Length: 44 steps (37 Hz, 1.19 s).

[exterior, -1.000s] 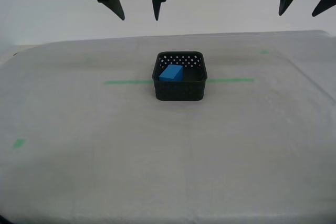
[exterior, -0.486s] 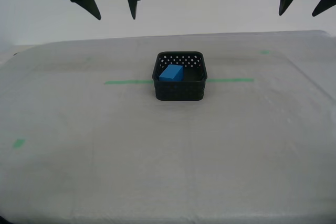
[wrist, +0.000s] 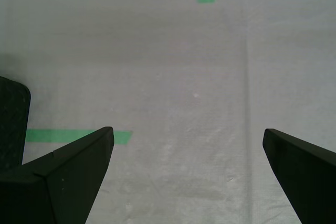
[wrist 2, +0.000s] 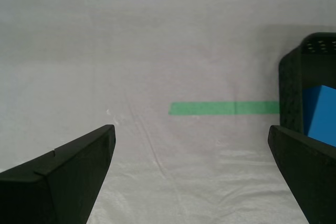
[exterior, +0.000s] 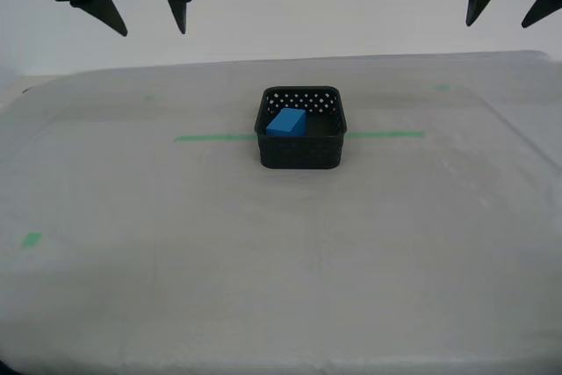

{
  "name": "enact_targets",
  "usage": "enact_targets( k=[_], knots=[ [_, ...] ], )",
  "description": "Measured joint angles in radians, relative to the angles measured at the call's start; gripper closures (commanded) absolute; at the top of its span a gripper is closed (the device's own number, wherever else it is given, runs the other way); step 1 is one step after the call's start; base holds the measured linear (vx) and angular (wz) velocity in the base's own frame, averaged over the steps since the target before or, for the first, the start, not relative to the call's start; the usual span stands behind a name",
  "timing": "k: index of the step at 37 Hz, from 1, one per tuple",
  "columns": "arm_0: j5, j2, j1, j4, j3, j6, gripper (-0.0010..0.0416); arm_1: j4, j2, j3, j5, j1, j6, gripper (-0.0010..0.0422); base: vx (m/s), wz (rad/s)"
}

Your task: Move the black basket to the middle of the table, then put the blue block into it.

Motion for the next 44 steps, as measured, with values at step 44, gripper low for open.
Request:
enact_targets(
  k=[44],
  knots=[
    [0.0,0.0,0.0,0.0,0.0,0.0,0.0007,0.134,-0.003,-0.145,0.019,0.219,0.129,0.0012,0.0,0.0]
  ],
)
